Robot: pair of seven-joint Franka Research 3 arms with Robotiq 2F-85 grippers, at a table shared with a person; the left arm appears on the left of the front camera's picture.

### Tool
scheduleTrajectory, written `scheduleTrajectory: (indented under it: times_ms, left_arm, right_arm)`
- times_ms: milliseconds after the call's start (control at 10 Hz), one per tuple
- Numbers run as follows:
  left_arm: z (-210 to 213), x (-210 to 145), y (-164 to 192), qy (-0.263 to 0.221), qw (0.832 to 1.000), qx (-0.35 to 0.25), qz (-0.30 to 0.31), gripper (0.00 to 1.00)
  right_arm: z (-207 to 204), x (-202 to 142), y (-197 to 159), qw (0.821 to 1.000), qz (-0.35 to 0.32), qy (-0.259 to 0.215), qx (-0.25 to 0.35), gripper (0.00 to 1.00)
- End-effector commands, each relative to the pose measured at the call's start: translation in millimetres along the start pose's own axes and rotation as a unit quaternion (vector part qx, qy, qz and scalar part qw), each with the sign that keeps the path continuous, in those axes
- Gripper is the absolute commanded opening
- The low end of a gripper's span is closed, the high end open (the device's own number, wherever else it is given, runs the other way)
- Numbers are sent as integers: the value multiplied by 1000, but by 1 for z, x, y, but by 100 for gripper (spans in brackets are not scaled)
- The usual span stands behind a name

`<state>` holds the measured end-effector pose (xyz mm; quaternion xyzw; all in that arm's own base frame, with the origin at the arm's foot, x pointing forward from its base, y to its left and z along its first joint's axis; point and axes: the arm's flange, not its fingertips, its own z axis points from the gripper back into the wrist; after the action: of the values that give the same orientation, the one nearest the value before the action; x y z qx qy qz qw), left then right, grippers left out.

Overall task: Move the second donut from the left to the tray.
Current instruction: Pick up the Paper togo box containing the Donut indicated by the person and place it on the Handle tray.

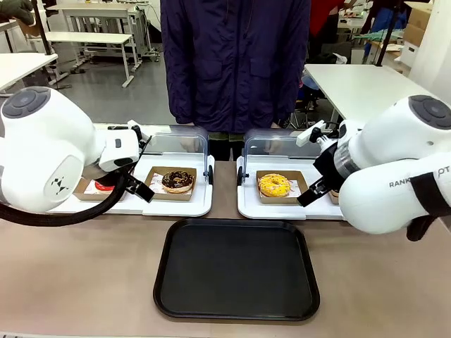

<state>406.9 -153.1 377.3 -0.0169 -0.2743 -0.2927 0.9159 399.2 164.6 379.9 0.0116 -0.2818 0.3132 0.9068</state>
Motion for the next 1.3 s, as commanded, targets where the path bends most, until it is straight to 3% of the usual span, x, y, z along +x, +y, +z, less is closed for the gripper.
scheduleTrajectory:
  times_ms: [0, 200, 400, 600, 900, 1200]
  left_arm:
    - [31, 36, 32, -31, 998, -48, 19, 100]
    - [77, 54, 81, -28, 995, -94, 17, 100]
    - [111, 44, 138, -41, 982, -183, -6, 100]
    - [142, 12, 189, -87, 966, -238, -57, 100]
    - [147, -51, 243, -161, 948, -261, -83, 100]
    - [146, -100, 273, -211, 940, -255, -86, 100]
  right_arm:
    - [46, 36, -41, 1000, -15, -22, 10, 100]
    - [114, 35, -106, 996, -25, -68, 58, 100]
    - [151, -4, -180, 986, -22, -117, 117, 100]
    - [169, -60, -243, 970, -22, -178, 165, 100]
    - [183, -115, -266, 953, 10, -248, 173, 100]
    - [184, -139, -269, 945, 18, -272, 180, 100]
